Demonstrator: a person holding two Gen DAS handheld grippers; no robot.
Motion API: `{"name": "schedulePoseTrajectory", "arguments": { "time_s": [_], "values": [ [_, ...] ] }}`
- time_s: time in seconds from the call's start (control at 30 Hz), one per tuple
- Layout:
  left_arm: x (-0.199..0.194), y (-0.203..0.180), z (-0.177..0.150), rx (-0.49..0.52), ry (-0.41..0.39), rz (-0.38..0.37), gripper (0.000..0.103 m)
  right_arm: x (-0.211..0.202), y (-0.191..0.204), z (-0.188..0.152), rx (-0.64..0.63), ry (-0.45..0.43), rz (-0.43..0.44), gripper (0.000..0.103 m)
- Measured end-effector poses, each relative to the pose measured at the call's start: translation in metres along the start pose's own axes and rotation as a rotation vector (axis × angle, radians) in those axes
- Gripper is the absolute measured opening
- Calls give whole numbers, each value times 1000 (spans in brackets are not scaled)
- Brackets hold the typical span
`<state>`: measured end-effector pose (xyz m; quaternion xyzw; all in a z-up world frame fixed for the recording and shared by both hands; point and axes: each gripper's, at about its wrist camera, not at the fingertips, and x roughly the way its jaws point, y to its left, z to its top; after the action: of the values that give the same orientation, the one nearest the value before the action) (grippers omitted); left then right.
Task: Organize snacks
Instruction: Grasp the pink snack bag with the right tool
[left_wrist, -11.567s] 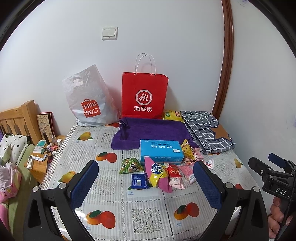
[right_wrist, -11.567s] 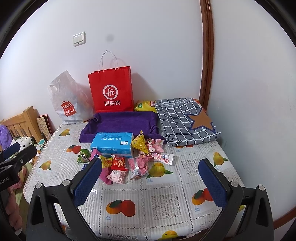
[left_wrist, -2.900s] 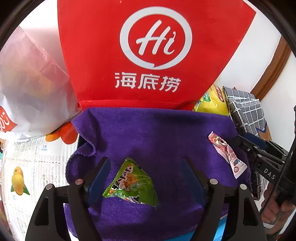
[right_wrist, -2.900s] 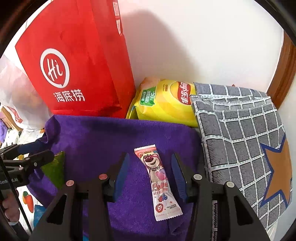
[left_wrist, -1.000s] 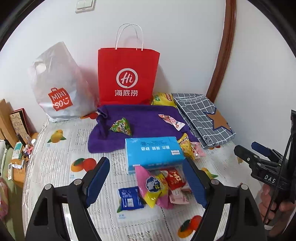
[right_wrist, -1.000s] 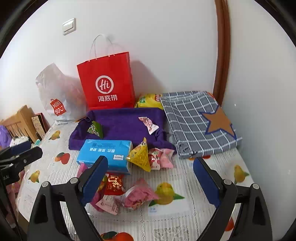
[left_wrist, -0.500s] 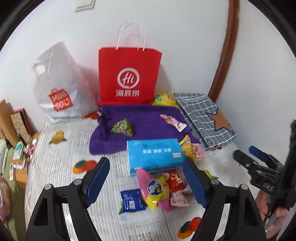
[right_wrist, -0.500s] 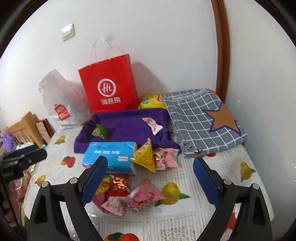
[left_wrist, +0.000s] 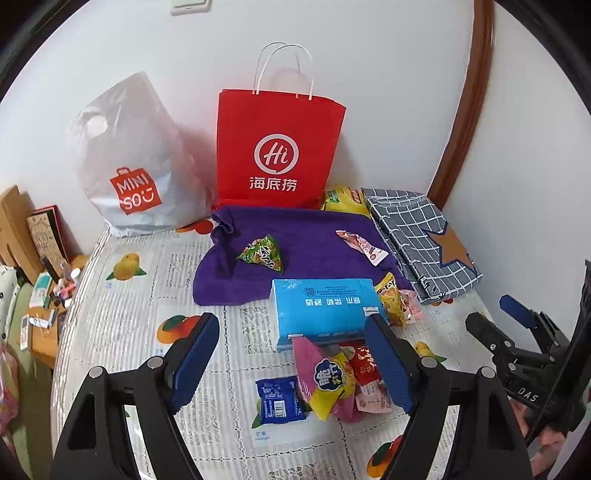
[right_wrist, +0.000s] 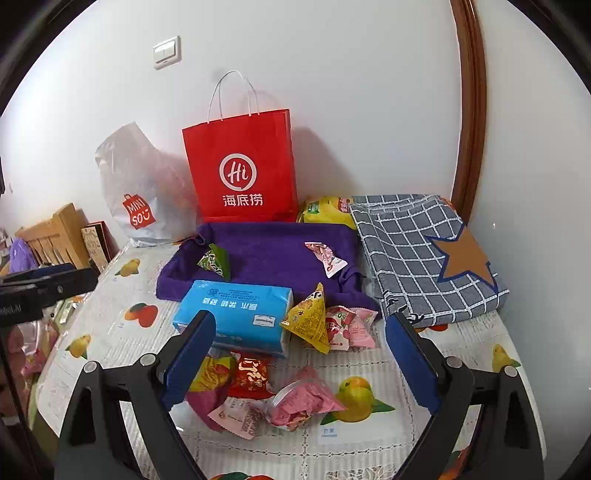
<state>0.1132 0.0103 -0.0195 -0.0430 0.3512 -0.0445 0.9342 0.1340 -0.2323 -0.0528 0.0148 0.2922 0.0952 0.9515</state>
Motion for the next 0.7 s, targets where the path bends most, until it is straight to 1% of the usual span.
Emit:
{"name": "schedulePoseTrajectory", "arguments": {
  "time_s": [0.13, 0.23, 0.33, 0.43, 0.53, 0.63, 0.7],
  "values": [
    [1, 9, -1, -25, 0, -4, 80, 4, 1, -3, -16, -10, -5, 93],
    [7, 15, -4, -33, 15, 6, 80, 10, 0, -4, -11, -2, -15, 93],
    [12, 21, -6, -42, 20, 10, 80, 21, -7, -6, 12, 36, -6, 92],
    [21, 29, -9, -62, 28, 5, 80, 34, -13, -12, 19, 74, -11, 86],
    [34, 36, -13, -83, 55, 5, 80, 49, -18, -19, 25, 112, -25, 82],
    [45, 41, -16, -97, 79, 11, 80, 62, -23, -27, 50, 151, -3, 79],
    [51, 43, -16, -103, 89, 6, 80, 67, -23, -31, 59, 171, 15, 79]
  ]
}}
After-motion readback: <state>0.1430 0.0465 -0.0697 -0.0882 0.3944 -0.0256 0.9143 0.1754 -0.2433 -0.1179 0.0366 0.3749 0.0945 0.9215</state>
